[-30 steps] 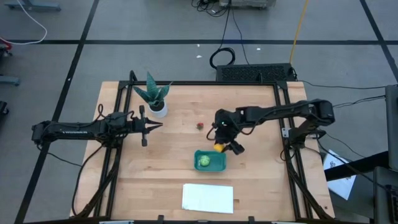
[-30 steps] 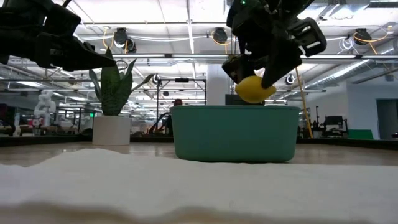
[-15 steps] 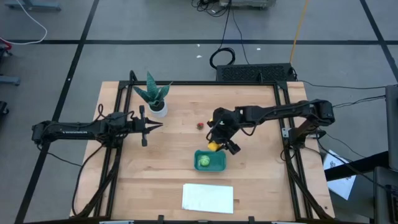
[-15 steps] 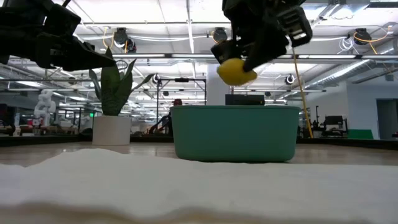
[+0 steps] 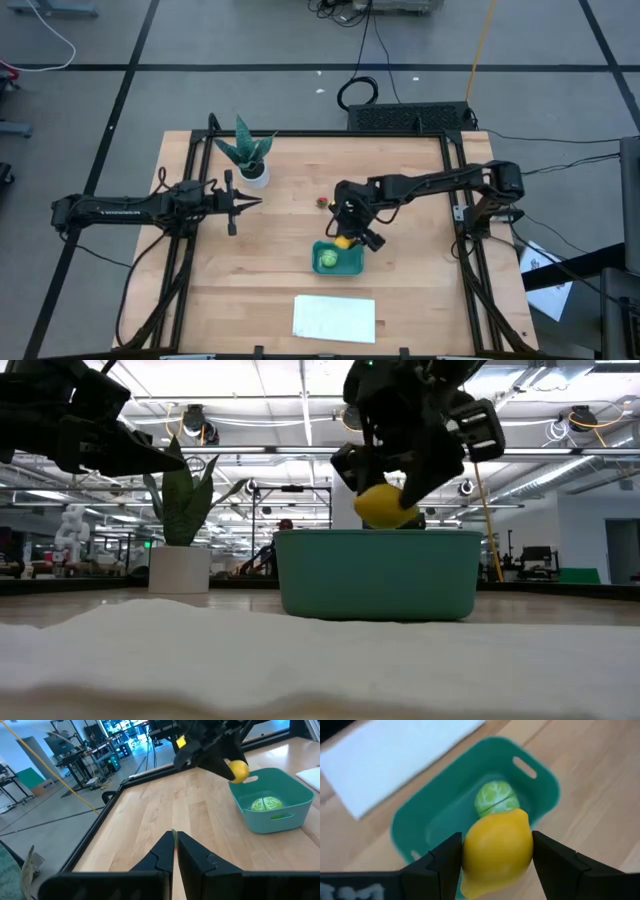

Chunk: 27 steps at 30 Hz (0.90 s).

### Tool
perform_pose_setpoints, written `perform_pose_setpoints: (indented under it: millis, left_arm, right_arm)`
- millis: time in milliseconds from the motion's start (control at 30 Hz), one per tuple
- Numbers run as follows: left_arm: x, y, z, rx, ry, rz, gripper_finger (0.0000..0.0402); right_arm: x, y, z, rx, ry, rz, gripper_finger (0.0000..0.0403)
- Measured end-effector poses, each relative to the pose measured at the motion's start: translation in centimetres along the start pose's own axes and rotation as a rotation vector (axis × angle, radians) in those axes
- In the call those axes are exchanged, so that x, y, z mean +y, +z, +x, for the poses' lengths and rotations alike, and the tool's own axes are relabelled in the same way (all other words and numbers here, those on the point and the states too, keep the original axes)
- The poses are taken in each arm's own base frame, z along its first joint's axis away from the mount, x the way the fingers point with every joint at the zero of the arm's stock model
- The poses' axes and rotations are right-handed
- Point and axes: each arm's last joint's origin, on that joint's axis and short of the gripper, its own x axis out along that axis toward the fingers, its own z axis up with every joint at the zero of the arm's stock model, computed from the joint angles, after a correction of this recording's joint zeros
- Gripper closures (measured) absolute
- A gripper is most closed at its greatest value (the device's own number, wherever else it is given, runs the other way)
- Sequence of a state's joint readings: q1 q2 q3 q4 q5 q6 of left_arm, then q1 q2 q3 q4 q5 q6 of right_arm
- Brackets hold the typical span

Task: Pick and placing Produce into tupperware
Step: Put the lemon into the blue bin

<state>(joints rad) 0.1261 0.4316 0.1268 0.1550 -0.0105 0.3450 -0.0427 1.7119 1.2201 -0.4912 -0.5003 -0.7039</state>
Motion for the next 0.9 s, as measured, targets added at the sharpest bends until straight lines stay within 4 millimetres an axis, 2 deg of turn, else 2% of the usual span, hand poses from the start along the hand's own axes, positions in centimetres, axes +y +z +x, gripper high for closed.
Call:
perform_pose_setpoints:
  millis: [267, 500, 900]
  left_arm:
    - [0.0, 0.0, 0.0, 0.002, -0.001, 0.005, 0.0376]
    - [0.0, 0.0, 0.0, 0.002, -0.002, 0.006, 0.0376]
    - [0.0, 0.0, 0.0, 0.002, -0.001, 0.013, 0.0376]
  right_arm:
    - [0.5, 0.0, 0.8, 0.027, 0.032, -0.049, 0.0202]
    - [0.0, -0.6, 2.5, 0.040, 0.048, -0.010, 0.0202]
    - [-0.1, -0.9, 3.3, 0.050, 0.057, 0.047, 0.0202]
